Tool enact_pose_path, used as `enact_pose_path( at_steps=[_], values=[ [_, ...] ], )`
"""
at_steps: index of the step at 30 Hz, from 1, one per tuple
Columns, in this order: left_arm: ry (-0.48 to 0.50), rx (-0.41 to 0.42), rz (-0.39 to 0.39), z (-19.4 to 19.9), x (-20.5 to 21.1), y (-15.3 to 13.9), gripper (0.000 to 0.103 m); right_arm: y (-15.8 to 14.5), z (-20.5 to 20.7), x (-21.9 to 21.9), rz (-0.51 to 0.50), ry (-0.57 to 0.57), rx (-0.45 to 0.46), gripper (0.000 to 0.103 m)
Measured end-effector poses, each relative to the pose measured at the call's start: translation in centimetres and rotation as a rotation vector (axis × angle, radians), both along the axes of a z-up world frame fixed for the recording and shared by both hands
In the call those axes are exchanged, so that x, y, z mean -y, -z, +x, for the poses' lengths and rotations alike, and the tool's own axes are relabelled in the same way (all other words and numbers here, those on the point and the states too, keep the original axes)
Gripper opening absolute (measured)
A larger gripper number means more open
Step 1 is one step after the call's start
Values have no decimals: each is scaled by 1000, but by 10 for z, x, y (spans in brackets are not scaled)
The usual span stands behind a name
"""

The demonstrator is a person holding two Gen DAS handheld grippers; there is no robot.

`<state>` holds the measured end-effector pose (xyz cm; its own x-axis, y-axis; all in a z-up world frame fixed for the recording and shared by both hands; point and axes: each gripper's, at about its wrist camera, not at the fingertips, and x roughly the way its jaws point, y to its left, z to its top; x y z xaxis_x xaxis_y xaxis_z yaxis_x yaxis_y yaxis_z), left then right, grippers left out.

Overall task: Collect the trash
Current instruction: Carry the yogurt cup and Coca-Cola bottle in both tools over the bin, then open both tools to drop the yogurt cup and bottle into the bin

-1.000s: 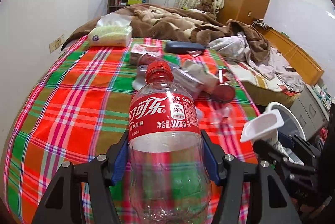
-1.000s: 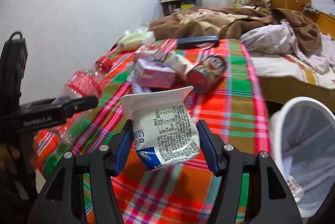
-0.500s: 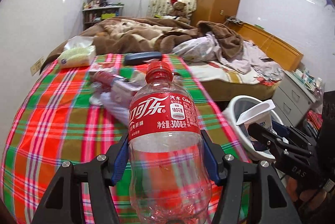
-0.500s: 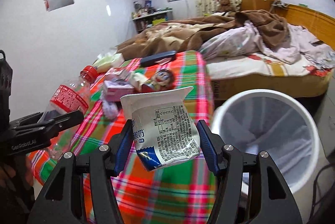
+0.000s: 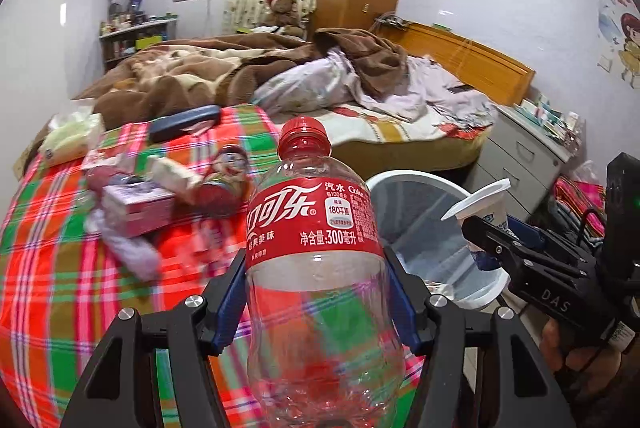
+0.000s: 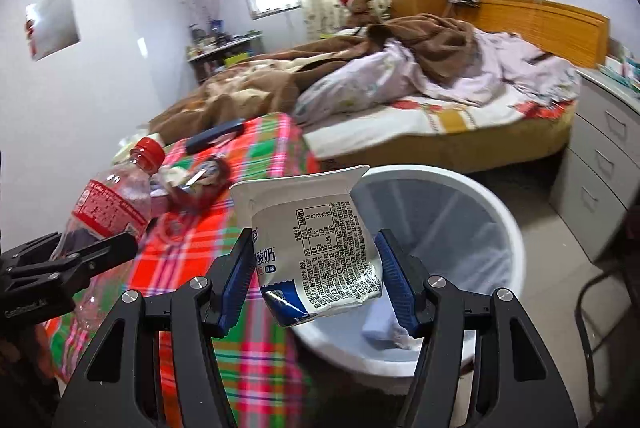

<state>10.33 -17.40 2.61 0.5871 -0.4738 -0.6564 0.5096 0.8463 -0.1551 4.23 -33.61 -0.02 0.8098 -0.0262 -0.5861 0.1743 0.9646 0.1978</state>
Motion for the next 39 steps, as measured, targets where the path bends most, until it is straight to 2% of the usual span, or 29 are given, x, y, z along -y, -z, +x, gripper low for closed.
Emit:
enact_pose_path(
  at_steps=[12,15,19,28,30,32,39],
  values=[
    [151,-56,4,20,91,19,63,33,14,55,-23,154,-127,62],
    [174,-63,16,23,110,26,63,40,15,62,-34,158,-167,62],
    [204,-110,24,30,131,42,63,48,14,69,-48,161,-202,62],
    [206,-156,36,41,149,59,63,53,11,79,-70,161,-240,62],
    [208,-152,30,41,148,59,64,52,9,79,-64,156,-228,64],
    [213,-148,14,40,148,57,64,51,10,78,-60,153,-225,70],
    [183,-124,21,37,133,50,64,49,9,76,-59,163,-214,70]
  ],
)
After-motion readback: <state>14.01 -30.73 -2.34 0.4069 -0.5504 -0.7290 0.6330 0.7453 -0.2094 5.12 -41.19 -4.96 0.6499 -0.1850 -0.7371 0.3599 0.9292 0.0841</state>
